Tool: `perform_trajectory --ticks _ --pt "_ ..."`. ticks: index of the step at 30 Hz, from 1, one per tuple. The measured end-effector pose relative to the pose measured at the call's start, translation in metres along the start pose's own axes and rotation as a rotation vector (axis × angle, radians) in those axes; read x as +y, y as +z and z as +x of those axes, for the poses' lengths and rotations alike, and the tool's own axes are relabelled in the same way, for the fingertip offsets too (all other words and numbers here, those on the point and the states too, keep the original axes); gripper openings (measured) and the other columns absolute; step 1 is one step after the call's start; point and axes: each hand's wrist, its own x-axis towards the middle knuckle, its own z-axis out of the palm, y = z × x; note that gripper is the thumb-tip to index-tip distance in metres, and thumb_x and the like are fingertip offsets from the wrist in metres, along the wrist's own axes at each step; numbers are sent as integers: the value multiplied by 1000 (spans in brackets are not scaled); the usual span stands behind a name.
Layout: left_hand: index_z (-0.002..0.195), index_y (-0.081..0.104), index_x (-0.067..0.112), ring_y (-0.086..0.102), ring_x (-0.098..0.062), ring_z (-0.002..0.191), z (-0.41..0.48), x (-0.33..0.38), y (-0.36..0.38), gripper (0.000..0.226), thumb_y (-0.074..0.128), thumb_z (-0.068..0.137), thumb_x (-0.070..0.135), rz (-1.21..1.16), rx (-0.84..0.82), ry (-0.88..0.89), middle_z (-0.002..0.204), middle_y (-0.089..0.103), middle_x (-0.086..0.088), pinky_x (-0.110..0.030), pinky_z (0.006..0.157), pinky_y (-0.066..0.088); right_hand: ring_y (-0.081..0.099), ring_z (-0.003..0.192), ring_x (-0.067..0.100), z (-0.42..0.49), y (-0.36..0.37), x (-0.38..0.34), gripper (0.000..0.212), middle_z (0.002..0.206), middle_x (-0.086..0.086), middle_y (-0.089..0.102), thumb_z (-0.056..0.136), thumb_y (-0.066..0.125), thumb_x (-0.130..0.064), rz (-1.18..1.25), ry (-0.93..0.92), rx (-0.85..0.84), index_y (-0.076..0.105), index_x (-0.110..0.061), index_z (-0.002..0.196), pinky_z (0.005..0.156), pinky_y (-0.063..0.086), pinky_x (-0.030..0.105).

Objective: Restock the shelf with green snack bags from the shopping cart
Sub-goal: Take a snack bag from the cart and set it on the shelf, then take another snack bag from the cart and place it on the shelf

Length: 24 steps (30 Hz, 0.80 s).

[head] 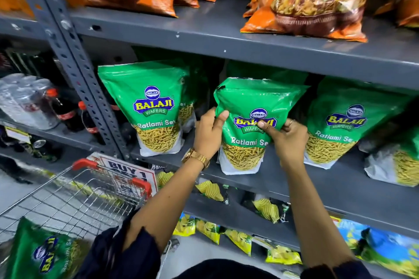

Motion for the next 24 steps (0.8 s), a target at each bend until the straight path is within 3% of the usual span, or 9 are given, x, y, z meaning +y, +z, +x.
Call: perform_trajectory --ticks 2,4,8,10,13,15,18,20,24 --pt "111 63 8 70 -26 95 -4 0 4 73 40 83 71 1 3 -11 104 74 -14 -53 79 56 71 74 44 3 -2 20 90 90 43 63 53 82 -70 -66 9 -4 61 12 85 65 59 55" --pt "110 63 7 70 -29 92 -8 1 6 65 43 86 64 1 14 -10 100 74 -16 -54 79 55 63 75 55 1 -4 25 85 85 39 65 59 83 -64 -84 50 -1 58 12 85 62 56 62" --pt "110 63 10 69 -27 97 -10 -1 6 51 46 90 53 -35 -20 -55 105 74 -13 -52 85 55 52 53 6 -11 -7 12 31 62 -8 61 77 82 -26 -17 49 7 60 -5 83 53 45 26" --pt "107 62 8 68 -30 91 -15 -3 4 45 49 92 49 -74 -55 -93 99 72 -17 -50 84 55 69 89 2 -14 -4 15 50 101 -2 73 78 82 -18 57 53 42 57 -9 120 75 58 24" --pt "99 58 6 57 -6 69 -24 -8 0 29 51 98 34 -108 -80 -115 76 63 -4 -31 71 47 52 129 12 -30 1 9 88 142 7 50 75 84 -34 79 -21 200 37 -12 145 106 47 32" --pt "100 57 11 57 6 73 -30 -10 -6 16 51 98 26 -114 -48 -129 81 62 10 -22 74 48 46 122 1 -44 7 0 89 136 9 43 76 82 -38 -12 -136 336 37 -6 145 106 40 23" --pt "110 58 13 63 -3 93 -42 -14 -21 19 50 98 27 -118 40 -111 102 67 1 -34 87 57 44 105 13 -68 18 -14 72 120 22 45 82 79 -31 -112 -306 442 45 1 138 97 42 29" --pt "113 59 10 62 -5 94 -51 -17 -35 23 50 99 25 -85 104 -83 105 65 1 -37 86 58 42 101 15 -83 33 -18 59 115 9 46 85 75 -26 -105 -380 352 49 3 130 90 40 27" --pt "110 61 7 62 3 94 -72 -23 -74 19 51 98 19 9 215 -23 100 65 8 -16 82 50 45 94 10 -114 78 -17 43 107 -3 44 86 70 -24 -48 -460 42 53 -10 123 87 42 24"
